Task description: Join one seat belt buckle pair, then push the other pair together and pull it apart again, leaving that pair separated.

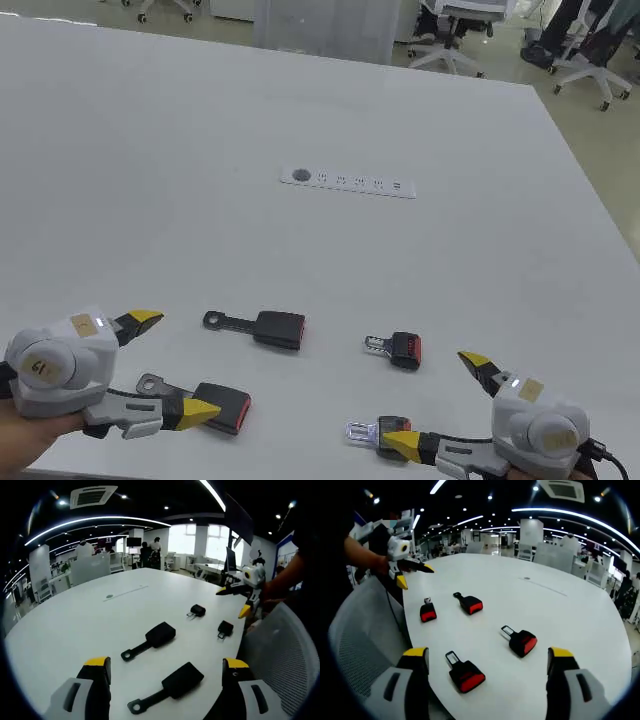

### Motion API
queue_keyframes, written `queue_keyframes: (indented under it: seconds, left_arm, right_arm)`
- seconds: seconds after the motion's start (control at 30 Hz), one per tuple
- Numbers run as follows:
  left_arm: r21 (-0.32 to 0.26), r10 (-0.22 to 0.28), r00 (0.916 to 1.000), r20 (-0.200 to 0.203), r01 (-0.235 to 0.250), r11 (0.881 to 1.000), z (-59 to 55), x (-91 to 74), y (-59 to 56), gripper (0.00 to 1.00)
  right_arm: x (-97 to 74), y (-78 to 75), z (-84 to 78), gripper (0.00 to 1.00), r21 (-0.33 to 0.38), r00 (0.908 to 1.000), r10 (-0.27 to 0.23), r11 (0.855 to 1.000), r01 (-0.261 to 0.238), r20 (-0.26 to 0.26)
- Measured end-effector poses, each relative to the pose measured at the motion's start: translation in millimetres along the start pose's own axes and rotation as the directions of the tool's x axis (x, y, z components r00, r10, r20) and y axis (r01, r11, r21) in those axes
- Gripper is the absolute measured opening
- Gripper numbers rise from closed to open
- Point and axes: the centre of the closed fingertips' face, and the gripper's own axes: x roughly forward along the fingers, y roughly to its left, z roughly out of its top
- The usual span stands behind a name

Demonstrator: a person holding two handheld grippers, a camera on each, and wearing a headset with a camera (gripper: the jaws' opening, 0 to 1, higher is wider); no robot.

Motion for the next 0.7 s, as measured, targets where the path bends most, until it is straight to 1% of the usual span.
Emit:
queue_keyframes:
  seconds: [0.37, 0.7]
  left_arm:
    - [0.001, 0.002, 1.0, 0.001, -0.002, 1.0, 2.2, -0.5, 0.9, 0.95]
    - [0.002, -0.004, 1.0, -0.001, 0.004, 1.0, 3.1, 0.7, 0.8, 0.95]
  right_arm:
    - [0.6, -2.6, 3.6, 1.0, -0.003, 1.0, -0.001, 1.0, 0.001, 0.009]
    - [0.0, -0.3, 3.6, 1.0, -0.003, 0.9999, 0.003, 1.0, -0.003, 0.01]
